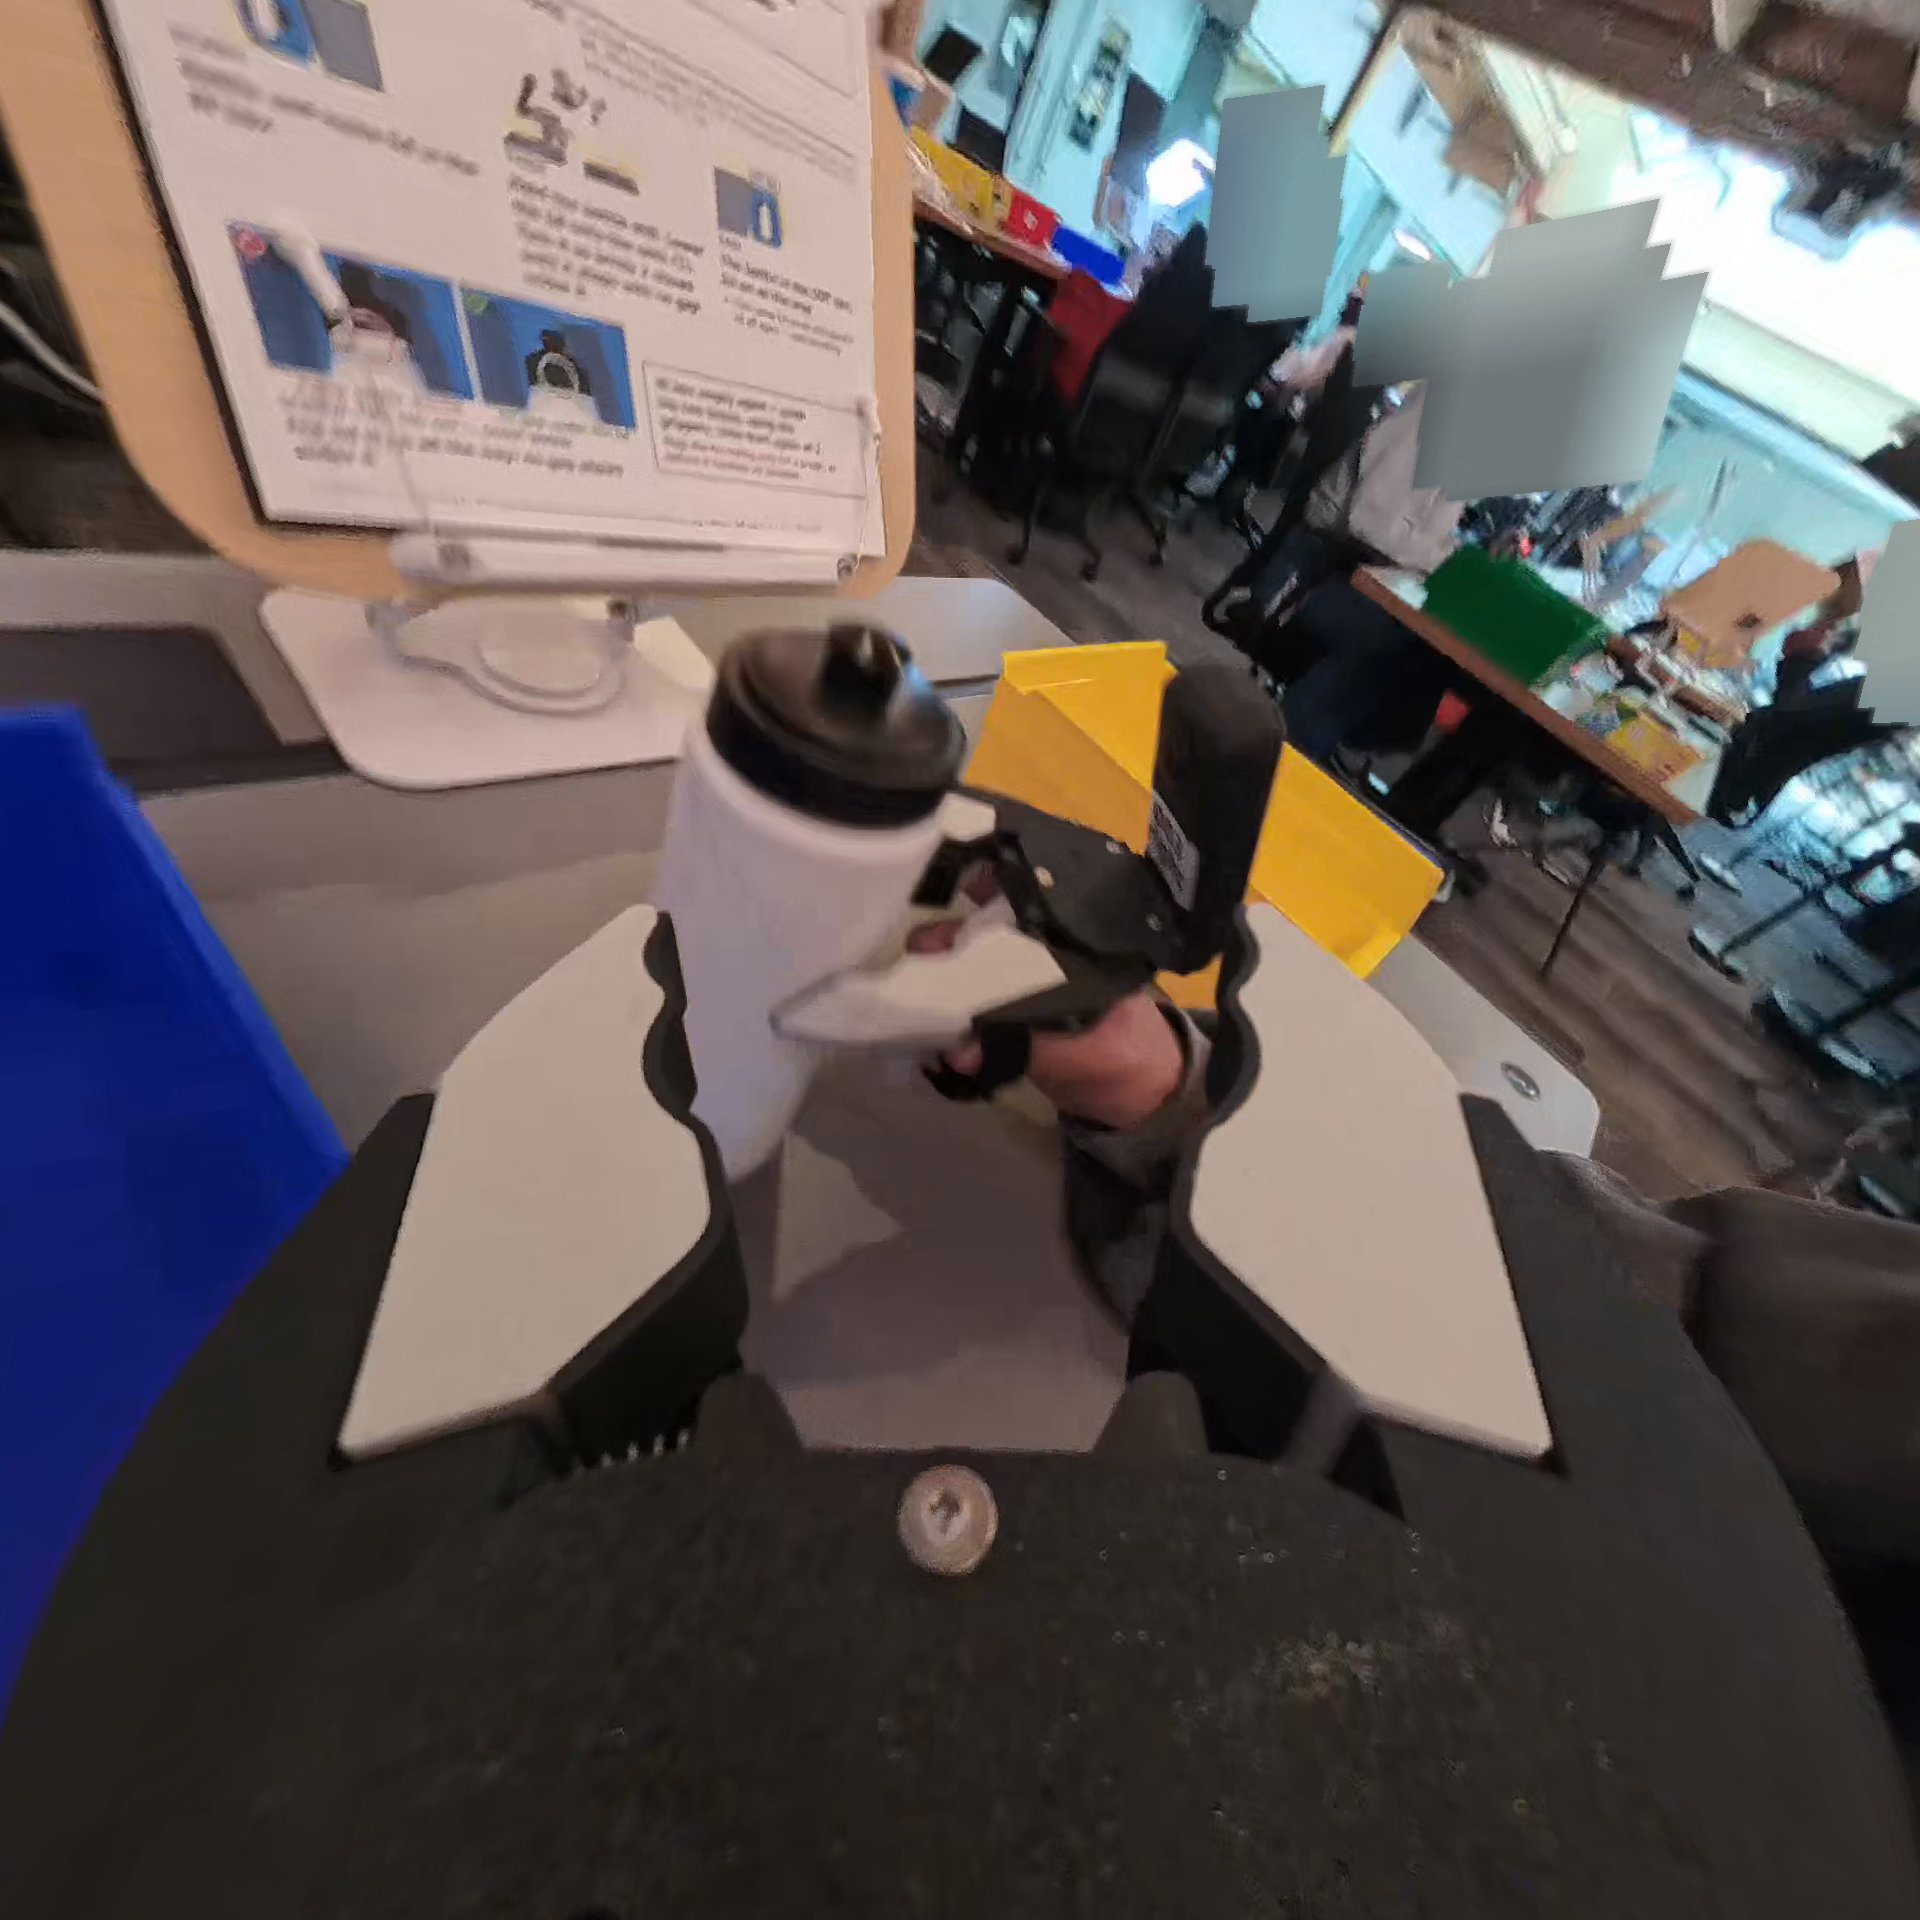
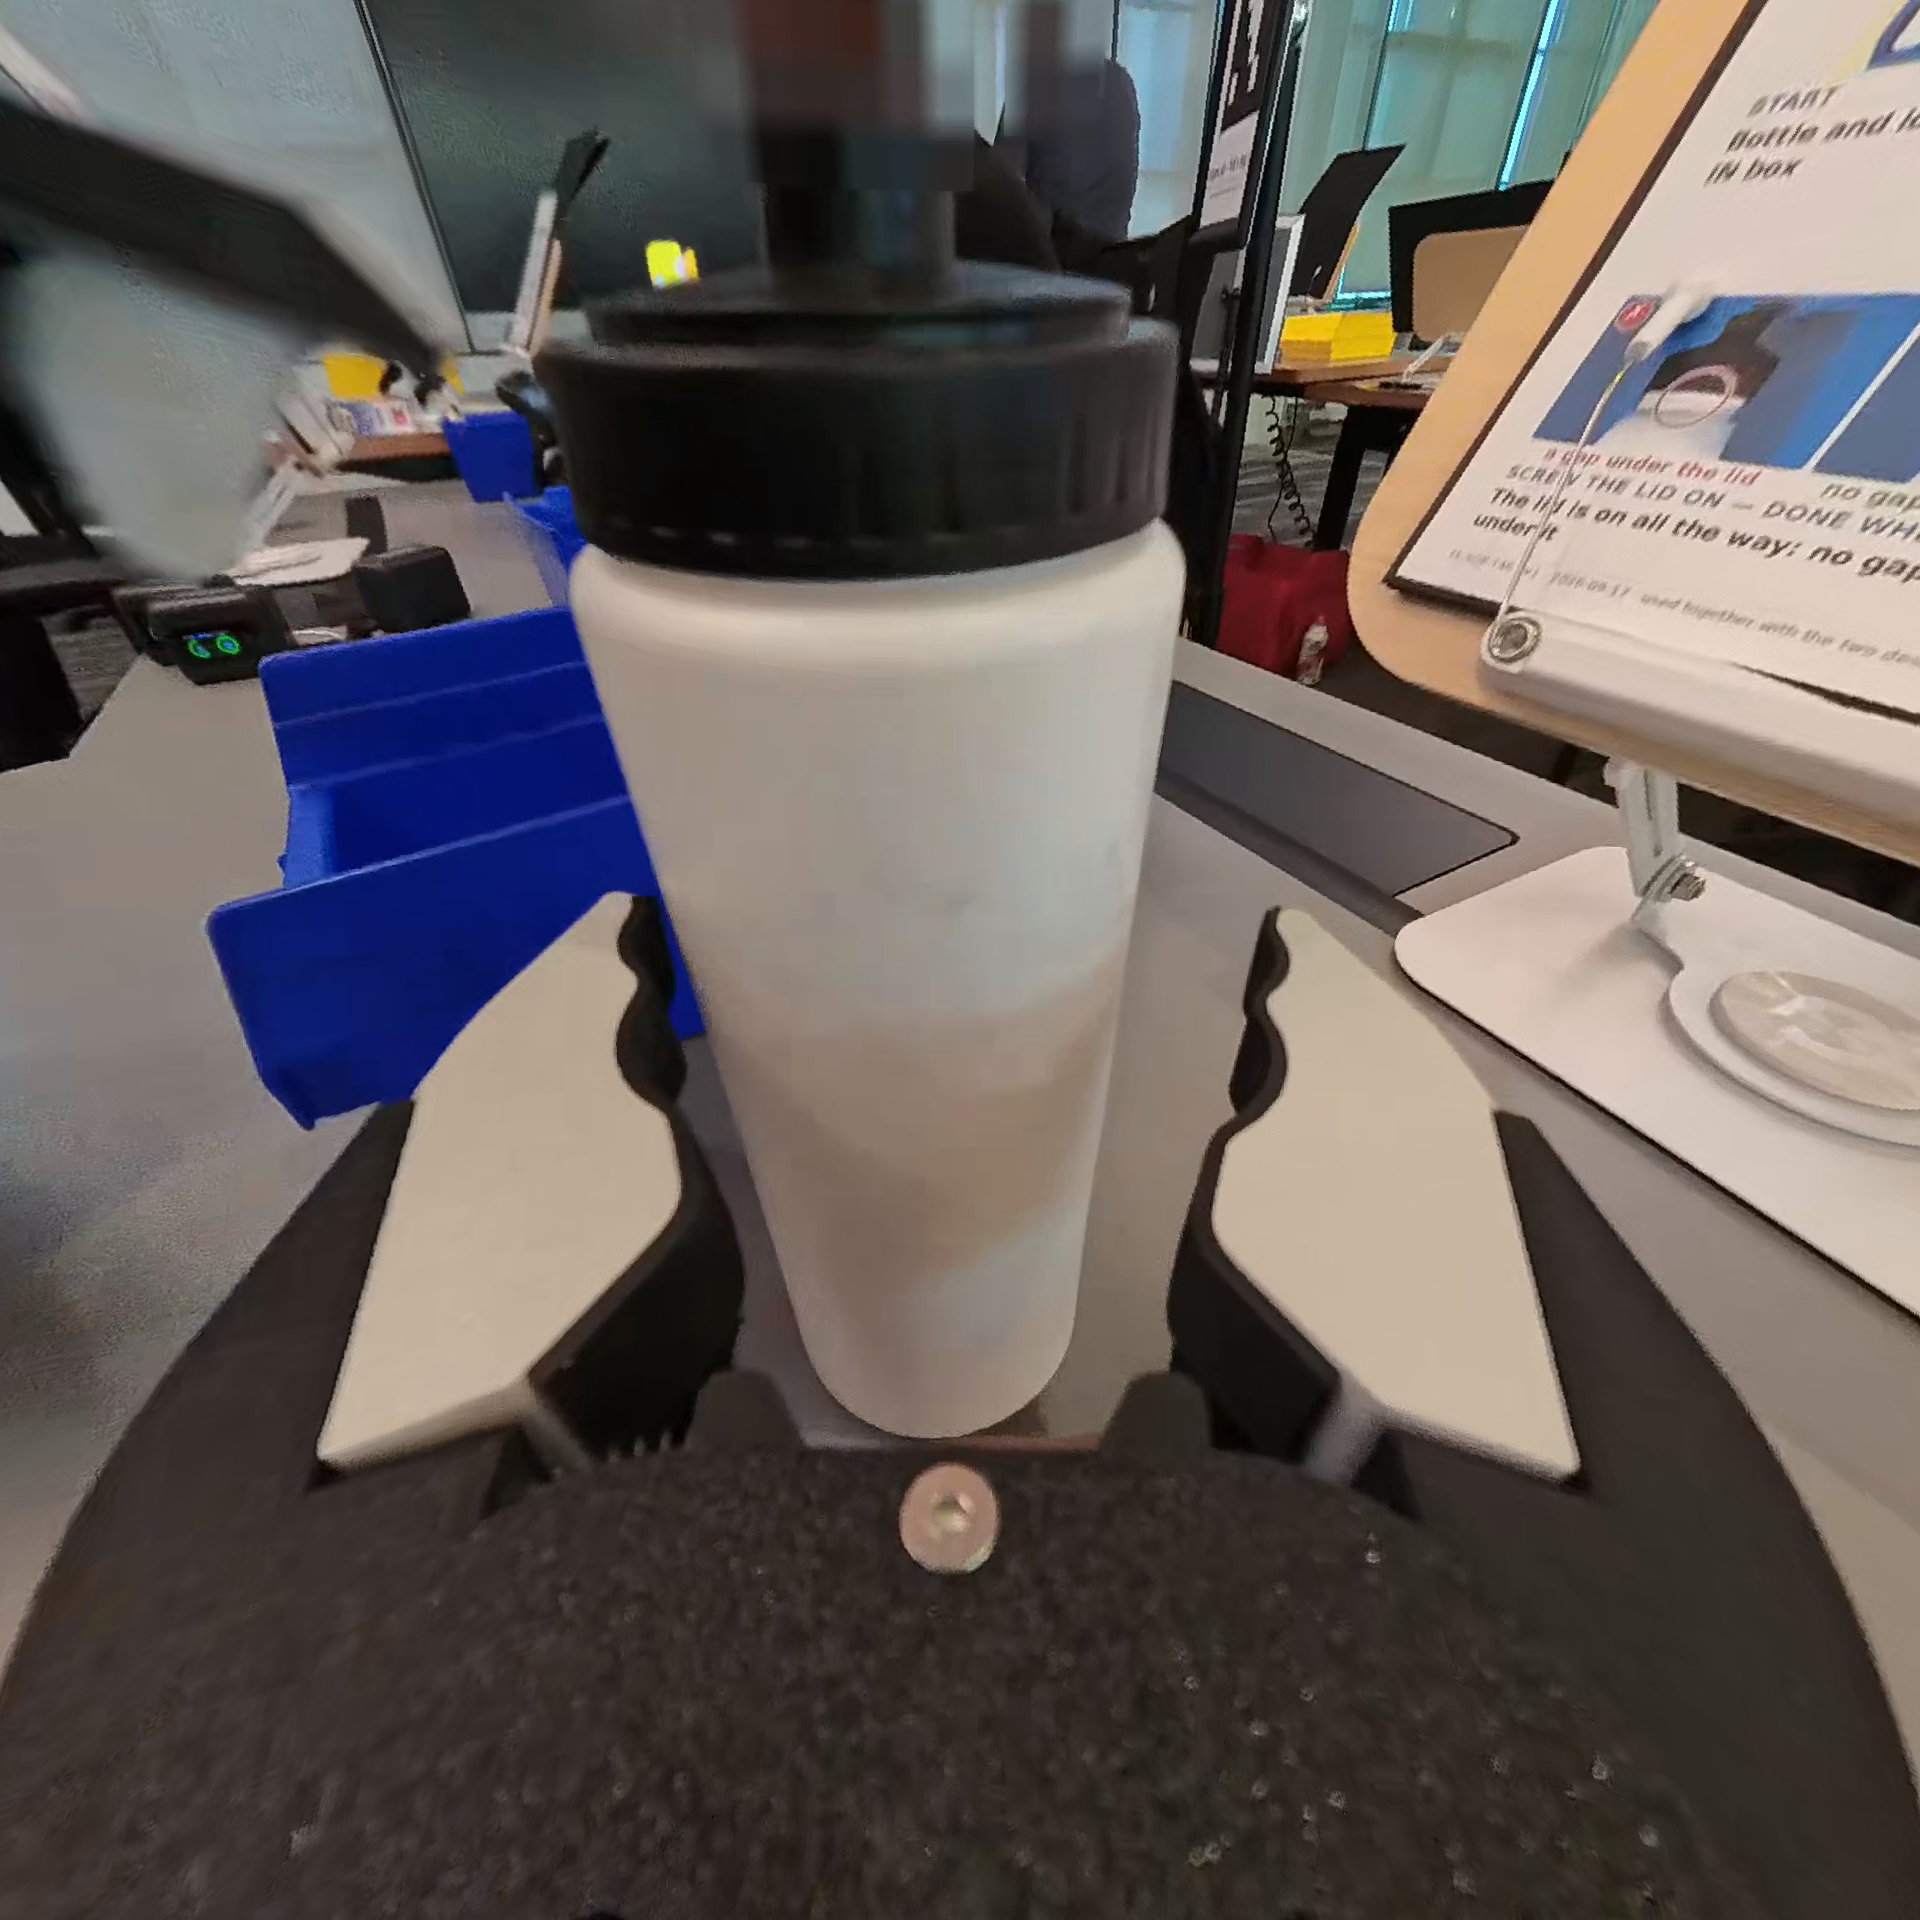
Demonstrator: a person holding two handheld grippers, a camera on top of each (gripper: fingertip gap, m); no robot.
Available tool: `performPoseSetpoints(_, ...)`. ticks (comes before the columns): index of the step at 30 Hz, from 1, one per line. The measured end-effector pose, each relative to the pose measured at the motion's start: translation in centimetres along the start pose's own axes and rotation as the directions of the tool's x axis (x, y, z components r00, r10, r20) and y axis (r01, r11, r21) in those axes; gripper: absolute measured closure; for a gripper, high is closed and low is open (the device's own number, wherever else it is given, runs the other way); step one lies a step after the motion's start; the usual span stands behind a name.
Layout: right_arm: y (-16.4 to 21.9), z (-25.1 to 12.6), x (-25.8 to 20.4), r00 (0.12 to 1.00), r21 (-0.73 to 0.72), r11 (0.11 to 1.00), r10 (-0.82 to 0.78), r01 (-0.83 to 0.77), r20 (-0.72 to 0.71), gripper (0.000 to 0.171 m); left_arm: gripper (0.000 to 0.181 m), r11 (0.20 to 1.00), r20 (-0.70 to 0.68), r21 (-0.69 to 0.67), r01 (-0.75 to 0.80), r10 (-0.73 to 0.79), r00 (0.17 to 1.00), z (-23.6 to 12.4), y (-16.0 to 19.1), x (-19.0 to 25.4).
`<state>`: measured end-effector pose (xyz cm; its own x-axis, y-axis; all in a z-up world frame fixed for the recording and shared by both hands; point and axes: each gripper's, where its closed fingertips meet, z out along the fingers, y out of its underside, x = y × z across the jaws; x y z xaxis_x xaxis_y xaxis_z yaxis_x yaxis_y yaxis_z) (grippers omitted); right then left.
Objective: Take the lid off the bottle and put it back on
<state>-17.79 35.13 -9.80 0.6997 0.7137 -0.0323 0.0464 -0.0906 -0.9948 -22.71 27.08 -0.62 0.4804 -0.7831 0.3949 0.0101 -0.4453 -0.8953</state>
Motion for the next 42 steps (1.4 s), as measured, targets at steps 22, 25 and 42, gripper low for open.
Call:
performPoseSetpoints(22, -18.4, -15.6, 2.0, 0.879, -0.036, 0.956, -0.283, 0.292, -0.384, 0.090, 0.101, 0.993, 0.064, -0.104, -0.051, 0.058, 0.996, -3.7, 14.6, 3.7)
performPoseSetpoints(25, -21.8, -22.6, 4.5, 0.763, -0.138, 0.920, -0.382, 0.366, -0.522, 0.090, 0.102, 0.992, 0.037, -0.118, -0.044, 0.049, 0.998, -3.5, 14.7, 4.4)
performPoseSetpoints(42, -1.0, -36.0, 24.2, 0.421, -0.915, -0.183, -0.843, 0.359, 0.334, 0.091, 0.103, 0.984, -0.010, -0.178, -0.021, 0.019, 1.000, -2.7, 16.0, 5.6)
